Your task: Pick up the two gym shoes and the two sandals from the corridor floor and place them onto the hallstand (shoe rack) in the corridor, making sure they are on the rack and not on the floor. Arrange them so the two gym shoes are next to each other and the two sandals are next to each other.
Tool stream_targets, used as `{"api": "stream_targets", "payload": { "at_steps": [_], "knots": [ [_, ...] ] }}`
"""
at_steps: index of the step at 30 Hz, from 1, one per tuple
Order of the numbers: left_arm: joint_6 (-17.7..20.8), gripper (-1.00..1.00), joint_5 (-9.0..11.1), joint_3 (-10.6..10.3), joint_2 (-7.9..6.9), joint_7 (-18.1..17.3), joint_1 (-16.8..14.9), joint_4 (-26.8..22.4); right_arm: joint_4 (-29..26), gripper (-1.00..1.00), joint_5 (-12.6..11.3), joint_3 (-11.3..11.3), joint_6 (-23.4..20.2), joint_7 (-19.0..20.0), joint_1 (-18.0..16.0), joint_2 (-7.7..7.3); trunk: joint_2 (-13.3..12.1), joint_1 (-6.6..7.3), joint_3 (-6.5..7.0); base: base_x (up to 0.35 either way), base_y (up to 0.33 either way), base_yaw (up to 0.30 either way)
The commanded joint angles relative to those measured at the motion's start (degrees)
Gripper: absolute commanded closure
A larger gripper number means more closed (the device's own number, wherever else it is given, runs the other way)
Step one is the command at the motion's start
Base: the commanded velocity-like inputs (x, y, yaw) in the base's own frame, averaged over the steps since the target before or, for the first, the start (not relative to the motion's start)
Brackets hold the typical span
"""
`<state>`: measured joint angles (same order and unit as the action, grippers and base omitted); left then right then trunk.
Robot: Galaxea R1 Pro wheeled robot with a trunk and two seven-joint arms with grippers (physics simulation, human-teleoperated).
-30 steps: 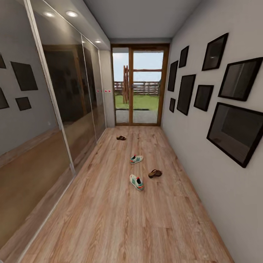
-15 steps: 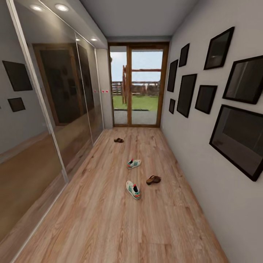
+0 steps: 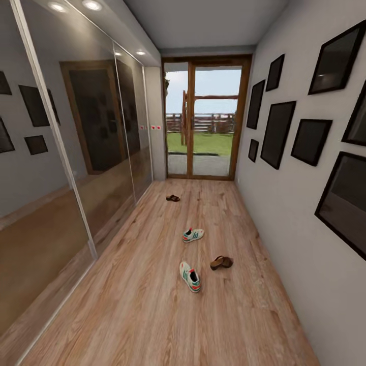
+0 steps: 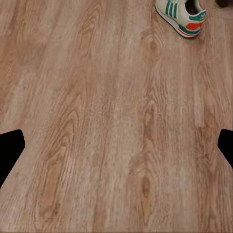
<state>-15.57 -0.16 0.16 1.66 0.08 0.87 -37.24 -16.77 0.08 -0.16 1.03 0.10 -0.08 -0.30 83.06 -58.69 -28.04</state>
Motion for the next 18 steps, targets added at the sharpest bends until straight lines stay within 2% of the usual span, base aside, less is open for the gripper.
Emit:
{"api": "stream_targets", "payload": {
  "at_steps": [1,18],
  "knots": [
    [-0.1,-1.00,0.0,0.0,0.01,0.0,0.0,-0.1,0.0,-1.00,0.0,0.0,0.1,0.0,0.0,-0.01,0.0,-0.04,-0.04,0.348,-0.141,0.281],
    [-0.1,-1.00,0.0,0.0,0.01,0.0,0.0,-0.1,0.0,-1.00,0.0,0.0,0.1,0.0,0.0,-0.05,0.0,-0.04,-0.04,0.347,-0.144,0.292]
  ]
}}
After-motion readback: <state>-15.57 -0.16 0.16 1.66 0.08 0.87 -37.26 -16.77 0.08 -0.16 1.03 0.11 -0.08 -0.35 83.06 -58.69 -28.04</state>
